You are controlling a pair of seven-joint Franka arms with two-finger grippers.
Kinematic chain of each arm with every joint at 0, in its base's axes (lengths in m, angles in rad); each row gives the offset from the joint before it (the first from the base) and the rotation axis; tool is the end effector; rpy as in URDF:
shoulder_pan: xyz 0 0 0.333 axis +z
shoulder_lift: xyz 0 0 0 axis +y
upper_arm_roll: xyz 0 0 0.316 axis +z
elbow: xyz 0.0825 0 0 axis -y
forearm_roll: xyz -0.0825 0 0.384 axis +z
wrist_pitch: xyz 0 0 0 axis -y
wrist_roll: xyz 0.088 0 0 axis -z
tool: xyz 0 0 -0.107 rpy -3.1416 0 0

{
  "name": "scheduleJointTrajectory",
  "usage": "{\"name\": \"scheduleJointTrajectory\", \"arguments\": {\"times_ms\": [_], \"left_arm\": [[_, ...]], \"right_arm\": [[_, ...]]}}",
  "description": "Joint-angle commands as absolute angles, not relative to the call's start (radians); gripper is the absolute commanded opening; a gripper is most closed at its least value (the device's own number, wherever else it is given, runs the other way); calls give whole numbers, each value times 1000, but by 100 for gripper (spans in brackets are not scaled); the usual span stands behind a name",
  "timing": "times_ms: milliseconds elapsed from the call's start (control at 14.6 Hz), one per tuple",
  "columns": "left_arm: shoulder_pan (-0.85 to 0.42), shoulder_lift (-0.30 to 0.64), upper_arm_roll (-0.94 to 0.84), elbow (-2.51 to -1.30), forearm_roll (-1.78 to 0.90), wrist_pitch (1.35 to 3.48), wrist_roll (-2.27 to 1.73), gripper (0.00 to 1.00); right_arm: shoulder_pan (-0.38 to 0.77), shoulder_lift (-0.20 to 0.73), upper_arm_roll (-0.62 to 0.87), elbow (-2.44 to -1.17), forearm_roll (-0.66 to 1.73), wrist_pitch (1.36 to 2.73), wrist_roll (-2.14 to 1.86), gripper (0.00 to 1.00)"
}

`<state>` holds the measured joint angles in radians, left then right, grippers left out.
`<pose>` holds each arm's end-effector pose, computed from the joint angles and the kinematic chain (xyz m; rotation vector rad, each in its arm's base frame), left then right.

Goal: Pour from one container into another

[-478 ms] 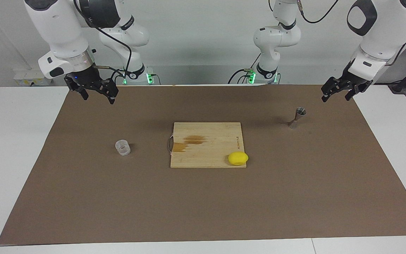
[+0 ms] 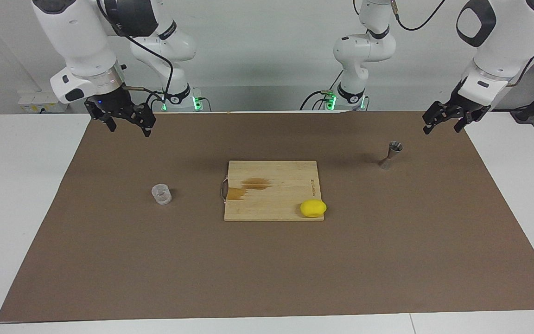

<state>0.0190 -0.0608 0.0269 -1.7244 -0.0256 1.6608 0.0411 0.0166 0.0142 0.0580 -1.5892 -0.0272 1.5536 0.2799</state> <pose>0.5404 0.0227 0.5928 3.1143 0.0110 -0.0026 0.5547 0.0383 0.6065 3.0898 -0.3179 -0.0689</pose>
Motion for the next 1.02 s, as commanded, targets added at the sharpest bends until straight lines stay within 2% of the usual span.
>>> {"name": "scheduleJointTrajectory", "arguments": {"times_ms": [0, 683, 956], "left_arm": [[0, -84, 40, -1753, -5, 1683, 31, 100], [3, -86, 40, -1761, -8, 1686, 25, 100], [11, -92, 40, -1787, -41, 1750, -180, 100]], "right_arm": [[6, 6, 61, -1597, -28, 1557, 253, 100], [6, 6, 61, -1597, -28, 1557, 253, 100], [6, 6, 61, -1597, -28, 1557, 253, 100]]}}
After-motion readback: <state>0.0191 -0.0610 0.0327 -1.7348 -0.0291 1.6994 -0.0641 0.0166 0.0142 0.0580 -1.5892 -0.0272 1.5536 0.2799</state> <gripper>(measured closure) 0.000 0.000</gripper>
